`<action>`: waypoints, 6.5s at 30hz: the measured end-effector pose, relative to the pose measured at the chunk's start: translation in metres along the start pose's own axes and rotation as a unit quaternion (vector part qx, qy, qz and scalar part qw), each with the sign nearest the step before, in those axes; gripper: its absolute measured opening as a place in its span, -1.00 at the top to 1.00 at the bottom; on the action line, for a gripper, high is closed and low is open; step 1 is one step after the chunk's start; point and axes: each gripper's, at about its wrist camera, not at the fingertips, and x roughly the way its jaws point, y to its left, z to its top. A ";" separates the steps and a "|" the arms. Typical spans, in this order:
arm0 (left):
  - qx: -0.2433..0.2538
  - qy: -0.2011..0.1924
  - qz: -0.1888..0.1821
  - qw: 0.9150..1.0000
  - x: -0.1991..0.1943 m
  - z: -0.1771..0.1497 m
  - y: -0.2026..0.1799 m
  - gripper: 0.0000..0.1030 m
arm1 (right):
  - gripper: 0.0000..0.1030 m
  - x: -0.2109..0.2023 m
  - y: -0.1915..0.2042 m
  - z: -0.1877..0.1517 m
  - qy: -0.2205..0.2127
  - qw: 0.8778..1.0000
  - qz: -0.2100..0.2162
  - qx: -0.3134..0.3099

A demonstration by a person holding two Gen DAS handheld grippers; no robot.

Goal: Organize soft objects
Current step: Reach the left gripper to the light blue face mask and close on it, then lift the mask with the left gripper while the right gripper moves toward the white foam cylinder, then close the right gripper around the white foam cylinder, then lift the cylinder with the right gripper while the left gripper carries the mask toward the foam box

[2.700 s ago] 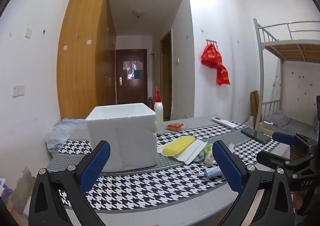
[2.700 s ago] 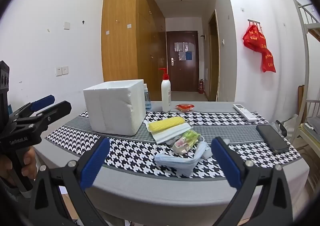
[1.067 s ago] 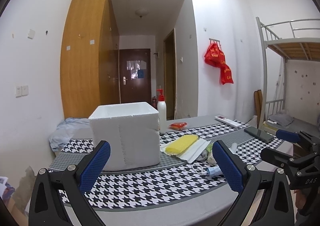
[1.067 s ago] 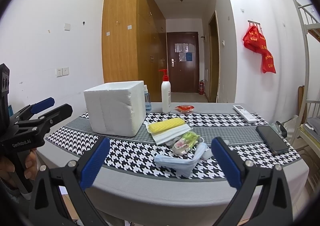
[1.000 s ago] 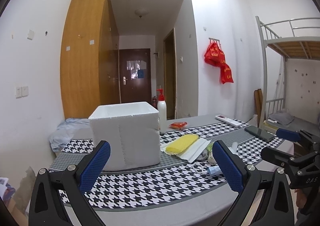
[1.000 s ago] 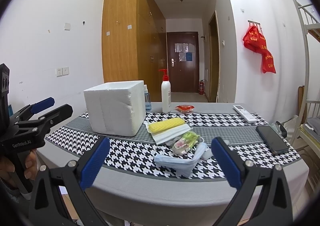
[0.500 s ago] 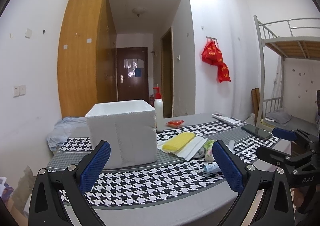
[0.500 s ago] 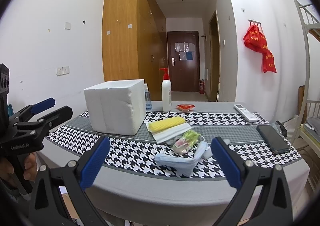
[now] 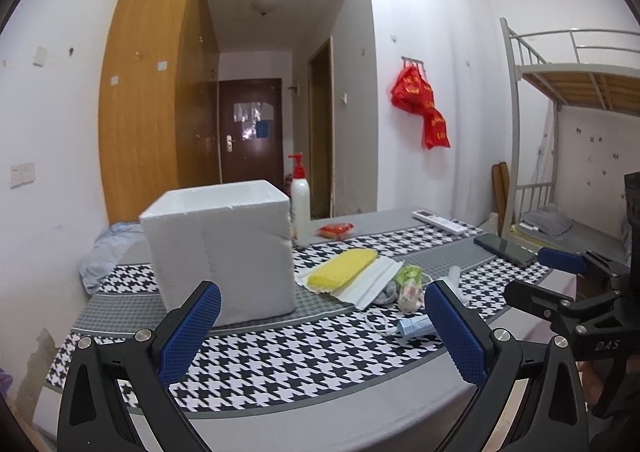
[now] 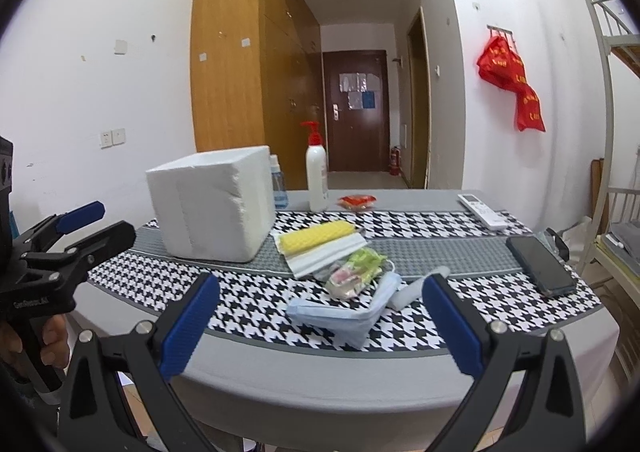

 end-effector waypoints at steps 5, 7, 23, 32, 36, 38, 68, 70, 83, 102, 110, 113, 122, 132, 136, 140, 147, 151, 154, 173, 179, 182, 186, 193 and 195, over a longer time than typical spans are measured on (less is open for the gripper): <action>0.002 0.017 -0.014 1.000 0.015 -0.001 -0.003 -0.98 | -0.99 0.012 -0.009 0.000 0.014 1.000 -0.006 0.006; 0.007 0.024 -0.019 0.999 0.022 -0.002 -0.006 -0.98 | -0.99 0.017 -0.013 -0.001 0.020 1.000 -0.008 0.008; 0.038 0.082 -0.074 0.993 0.076 -0.014 -0.032 -0.98 | -0.99 0.045 -0.045 -0.003 0.056 0.997 -0.043 0.024; 0.067 0.112 -0.099 0.986 0.100 -0.023 -0.044 -0.98 | -0.99 0.058 -0.062 -0.005 0.068 0.995 -0.053 0.043; 0.077 0.120 -0.121 0.982 0.109 -0.023 -0.053 -0.98 | -0.99 0.061 -0.068 -0.007 0.071 0.995 -0.061 0.046; 0.084 0.125 -0.132 0.980 0.114 -0.023 -0.057 -0.98 | -0.99 0.062 -0.074 -0.007 0.071 0.994 -0.064 0.051; 0.132 0.246 -0.244 0.929 0.169 -0.035 -0.107 -0.38 | -0.99 0.088 -0.128 -0.022 0.104 0.984 -0.071 0.123; 0.133 0.251 -0.245 0.927 0.170 -0.037 -0.108 -0.14 | -0.99 0.089 -0.128 -0.022 0.106 0.984 -0.069 0.128; 0.112 0.247 -0.258 0.927 0.164 -0.039 -0.097 0.74 | -0.99 0.100 -0.110 -0.020 0.131 0.983 -0.066 0.112; 0.048 0.139 -0.236 0.961 0.108 -0.002 -0.028 0.74 | -0.99 0.131 -0.091 -0.012 0.164 0.976 -0.075 0.120; 0.041 0.120 -0.237 0.963 0.113 0.013 -0.019 0.75 | -0.99 0.134 -0.093 -0.010 0.166 0.974 -0.078 0.131; 0.033 0.098 -0.231 0.967 0.111 0.024 -0.014 0.75 | -0.99 0.139 -0.093 -0.011 0.174 0.972 -0.084 0.133; 0.024 0.073 -0.208 0.975 0.101 0.033 0.000 0.75 | -0.99 0.158 -0.089 -0.010 0.201 0.964 -0.119 0.130; 0.016 0.075 -0.217 0.973 0.101 0.025 0.007 0.75 | -0.78 0.170 -0.089 -0.011 0.221 0.955 -0.139 0.139; 0.023 0.082 -0.220 0.972 0.103 0.019 0.005 0.75 | -0.42 0.170 -0.092 -0.009 0.218 0.953 -0.152 0.147; 0.018 0.086 -0.221 0.971 0.106 0.014 0.007 0.75 | -0.21 0.172 -0.091 -0.008 0.228 0.949 -0.175 0.134; 0.013 0.082 -0.229 0.970 0.108 0.011 0.007 0.75 | 0.05 0.183 -0.078 -0.004 0.247 0.949 -0.170 0.103; 0.005 0.085 -0.233 0.969 0.111 0.006 0.011 0.75 | 0.37 0.183 -0.080 -0.003 0.258 0.946 -0.175 0.088; 0.005 0.087 -0.230 0.969 0.113 0.004 0.015 0.75 | 0.51 0.174 -0.081 -0.003 0.256 0.950 -0.163 0.072; 0.002 0.088 -0.222 0.971 0.111 0.001 0.021 0.75 | -0.07 0.171 -0.085 0.002 0.234 0.956 -0.125 0.125; 0.001 0.089 -0.220 0.971 0.111 0.003 0.020 0.75 | -0.06 0.184 -0.082 0.000 0.250 0.949 -0.154 0.112; 0.002 0.087 -0.221 0.971 0.110 0.005 0.021 0.75 | 0.17 0.187 -0.085 -0.001 0.257 0.946 -0.166 0.109; -0.007 0.092 -0.229 0.969 0.112 0.008 0.020 0.75 | 0.42 0.190 -0.083 0.000 0.263 0.946 -0.166 0.093; -0.006 0.070 -0.237 0.969 0.105 0.023 0.020 0.75 | 0.58 0.184 -0.094 0.002 0.251 0.951 -0.138 0.114; -0.005 0.067 -0.231 0.971 0.104 0.025 0.019 0.75 | 0.58 0.180 -0.098 0.004 0.246 0.952 -0.136 0.119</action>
